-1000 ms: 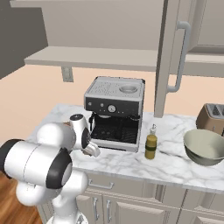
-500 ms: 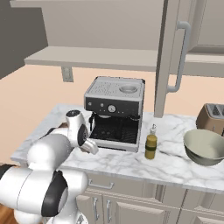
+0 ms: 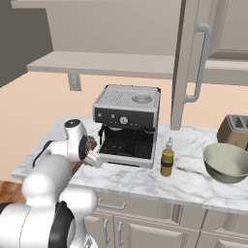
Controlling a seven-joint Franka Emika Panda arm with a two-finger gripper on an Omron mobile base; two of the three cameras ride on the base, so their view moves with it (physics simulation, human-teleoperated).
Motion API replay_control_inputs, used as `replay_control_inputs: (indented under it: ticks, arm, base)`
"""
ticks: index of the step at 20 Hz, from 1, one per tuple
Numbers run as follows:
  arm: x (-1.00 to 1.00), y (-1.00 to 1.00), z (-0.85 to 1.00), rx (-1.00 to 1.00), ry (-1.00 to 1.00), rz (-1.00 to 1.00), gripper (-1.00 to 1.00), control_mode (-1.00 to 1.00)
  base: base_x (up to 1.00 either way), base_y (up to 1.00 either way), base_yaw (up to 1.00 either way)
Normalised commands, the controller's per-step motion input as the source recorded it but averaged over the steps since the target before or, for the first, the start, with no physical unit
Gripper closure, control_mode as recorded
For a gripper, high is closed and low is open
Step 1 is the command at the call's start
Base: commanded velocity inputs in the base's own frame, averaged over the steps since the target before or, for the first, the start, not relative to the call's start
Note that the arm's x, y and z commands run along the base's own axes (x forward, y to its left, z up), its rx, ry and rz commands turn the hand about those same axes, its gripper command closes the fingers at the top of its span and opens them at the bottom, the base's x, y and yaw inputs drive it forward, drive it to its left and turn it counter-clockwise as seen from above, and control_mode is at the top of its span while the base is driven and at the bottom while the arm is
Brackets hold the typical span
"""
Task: Open the cabinet. Place the bowl and condiment on the counter. Then place the lime and garlic on the cutting board.
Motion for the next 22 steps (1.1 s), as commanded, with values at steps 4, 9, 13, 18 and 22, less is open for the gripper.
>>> replay_control_inputs:
  ticks: [4, 9, 13, 18, 22]
  arm:
    - [0.16, 0.27, 0.15, 0.00, 0.00, 0.00, 1.00, -1.00]
    - [0.29, 0.24, 0.16, 0.00, 0.00, 0.00, 1.00, -1.00]
    - [0.36, 0.23, 0.14, 0.00, 0.00, 0.00, 1.00, -1.00]
    - [0.33, 0.28, 0.04, 0.00, 0.00, 0.03, 1.00, -1.00]
    - [0.28, 0.34, 0.00, 0.00, 0.00, 0.04, 1.00, -1.00]
  base:
    - [0.00, 0.00, 0.00]
    - [0.00, 0.00, 0.00]
    - [0.00, 0.00, 0.00]
    - [0.00, 0.00, 0.00]
    - [0.00, 0.00, 0.00]
